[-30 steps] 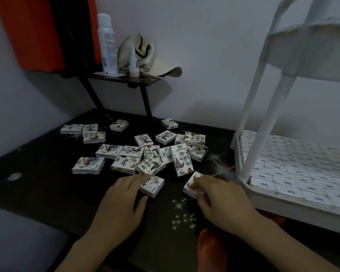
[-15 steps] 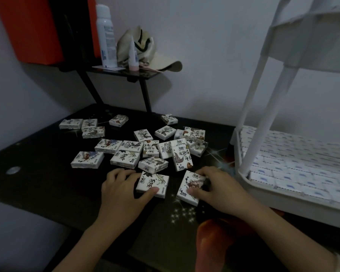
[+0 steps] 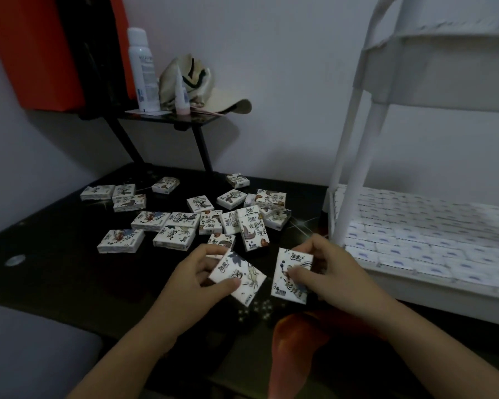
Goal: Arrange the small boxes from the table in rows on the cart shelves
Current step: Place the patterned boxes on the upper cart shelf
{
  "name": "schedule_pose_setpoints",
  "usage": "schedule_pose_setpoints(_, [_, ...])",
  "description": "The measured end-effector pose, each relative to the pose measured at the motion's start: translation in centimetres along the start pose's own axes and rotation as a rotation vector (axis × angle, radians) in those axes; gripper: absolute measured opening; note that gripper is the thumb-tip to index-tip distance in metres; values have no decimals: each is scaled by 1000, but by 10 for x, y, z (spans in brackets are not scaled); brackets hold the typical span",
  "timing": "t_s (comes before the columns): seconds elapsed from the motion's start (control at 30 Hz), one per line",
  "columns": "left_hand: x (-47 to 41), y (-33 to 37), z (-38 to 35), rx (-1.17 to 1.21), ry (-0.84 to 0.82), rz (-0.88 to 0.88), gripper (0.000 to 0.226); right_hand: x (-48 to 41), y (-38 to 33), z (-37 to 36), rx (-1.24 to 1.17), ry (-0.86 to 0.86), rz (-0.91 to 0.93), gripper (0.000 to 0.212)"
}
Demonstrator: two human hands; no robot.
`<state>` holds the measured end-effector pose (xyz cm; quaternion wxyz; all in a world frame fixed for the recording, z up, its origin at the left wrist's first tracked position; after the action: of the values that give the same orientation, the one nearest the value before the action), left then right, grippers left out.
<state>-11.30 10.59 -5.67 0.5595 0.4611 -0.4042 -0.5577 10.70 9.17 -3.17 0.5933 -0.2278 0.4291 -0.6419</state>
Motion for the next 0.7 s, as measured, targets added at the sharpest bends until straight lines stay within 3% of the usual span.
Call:
schedule_pose_setpoints(0.2, [20,48,-38,72,-114,-39,36,27,-4,56,-235,-27,-164,27])
schedule_pose_setpoints(0.53, [63,174,-125,66,-409,-288,43,73,-22,195,-210,259,-81,12])
schedule_pose_setpoints(0.7, [68,274,-156,48,-475,-505,31,81,-48,266,-164,366,-22,17])
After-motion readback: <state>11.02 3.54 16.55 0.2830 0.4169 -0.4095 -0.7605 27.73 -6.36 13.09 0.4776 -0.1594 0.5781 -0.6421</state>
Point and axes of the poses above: each hand's wrist, its own x-axis away from the middle knuckle, its own z-axis out of the back of the hand, y = z × x, the point moved 8 cm from there along -x, towards the middle knuckle, and after that the axes turned 14 degrees about y, right-handed, at the moved point
